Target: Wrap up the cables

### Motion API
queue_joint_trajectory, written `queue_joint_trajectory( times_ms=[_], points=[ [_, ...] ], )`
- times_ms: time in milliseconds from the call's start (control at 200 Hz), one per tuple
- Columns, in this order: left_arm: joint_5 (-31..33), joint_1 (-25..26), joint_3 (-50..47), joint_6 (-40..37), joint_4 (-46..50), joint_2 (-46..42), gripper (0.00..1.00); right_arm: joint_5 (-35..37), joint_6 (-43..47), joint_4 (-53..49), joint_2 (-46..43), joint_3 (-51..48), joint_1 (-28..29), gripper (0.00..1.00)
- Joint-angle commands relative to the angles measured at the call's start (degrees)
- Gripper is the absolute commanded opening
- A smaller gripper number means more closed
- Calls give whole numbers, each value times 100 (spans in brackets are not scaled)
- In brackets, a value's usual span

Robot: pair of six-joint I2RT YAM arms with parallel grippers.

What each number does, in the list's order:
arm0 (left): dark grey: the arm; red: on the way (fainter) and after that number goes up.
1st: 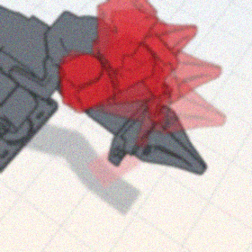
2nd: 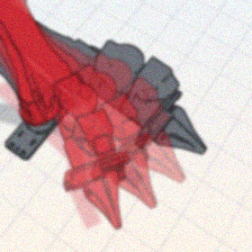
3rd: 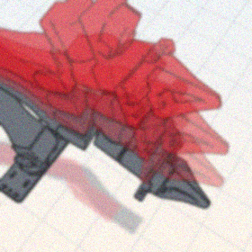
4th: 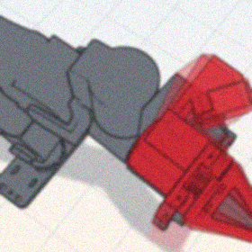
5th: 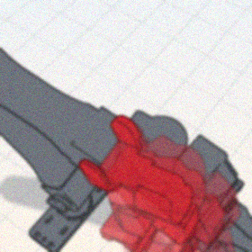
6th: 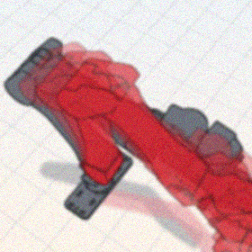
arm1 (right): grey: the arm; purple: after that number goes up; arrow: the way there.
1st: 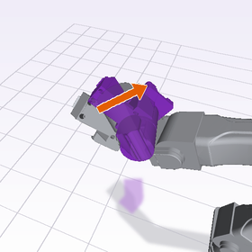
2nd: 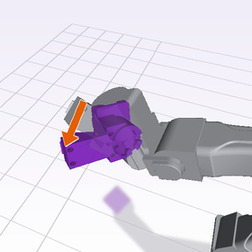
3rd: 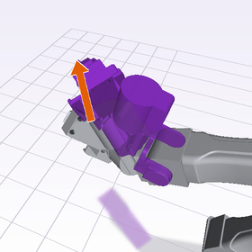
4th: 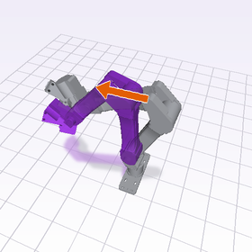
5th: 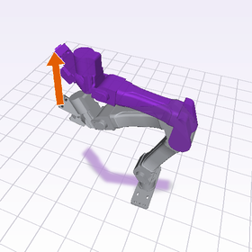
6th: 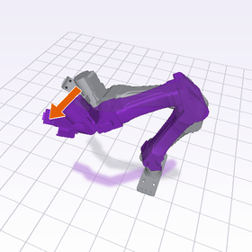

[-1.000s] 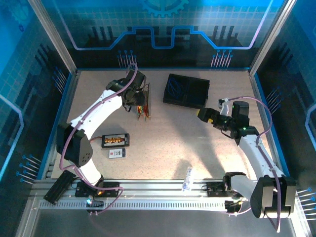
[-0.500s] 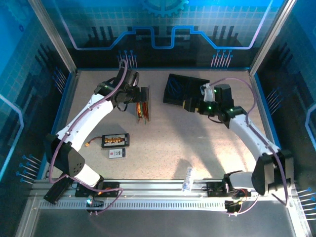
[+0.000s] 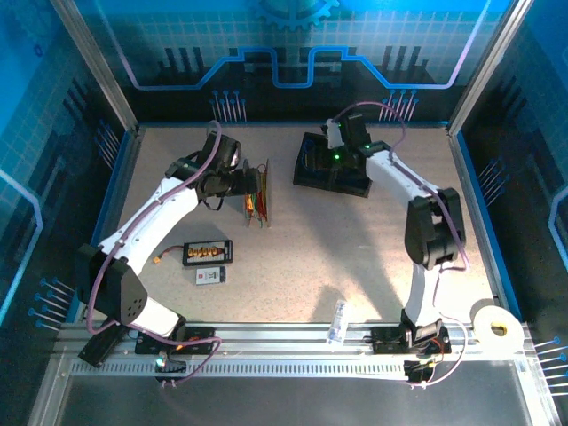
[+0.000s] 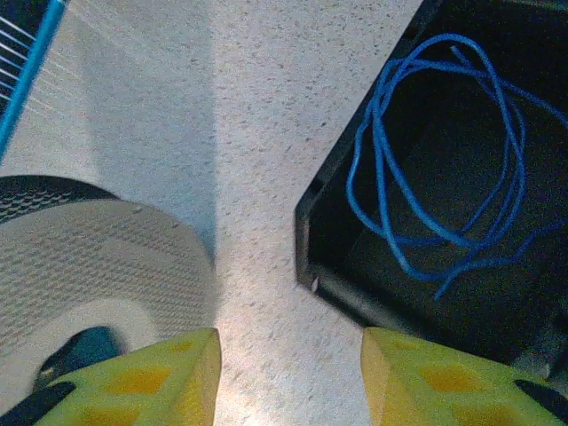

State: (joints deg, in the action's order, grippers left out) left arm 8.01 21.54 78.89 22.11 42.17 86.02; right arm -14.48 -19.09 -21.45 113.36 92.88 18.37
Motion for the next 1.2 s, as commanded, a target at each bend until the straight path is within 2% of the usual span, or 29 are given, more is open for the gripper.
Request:
queue_joint_trajectory(
  times_ms=[0, 210, 550, 630, 716, 796, 996, 1196],
  points=[
    [-240, -18, -156, 104, -239, -82, 94, 302, 280, -456, 560, 626, 99, 42],
    [-377, -10, -258, 153, -341, 15, 93, 599, 430, -902, 1441, 1608, 124, 37],
    [-369, -9, -286, 176, -324, -203, 93, 579, 484, -1465, 2457, 2770, 132, 30],
    [-370, -11, -305, 171, -356, -273, 94, 584, 442, -1553, 2553, 2896, 138, 22],
    [-368, -9, -317, 171, -382, -303, 94, 622, 424, -1599, 2489, 2916, 139, 13],
    [-357, -9, -289, 182, -373, -312, 94, 656, 413, -1557, 2299, 2808, 135, 0],
    [-301, -9, -304, 197, -368, -456, 98, 773, 411, -1409, 1471, 2432, 106, 0],
    [-179, -34, -302, 200, -341, -634, 100, 605, 305, -835, 470, 1651, 7, 0]
  ],
)
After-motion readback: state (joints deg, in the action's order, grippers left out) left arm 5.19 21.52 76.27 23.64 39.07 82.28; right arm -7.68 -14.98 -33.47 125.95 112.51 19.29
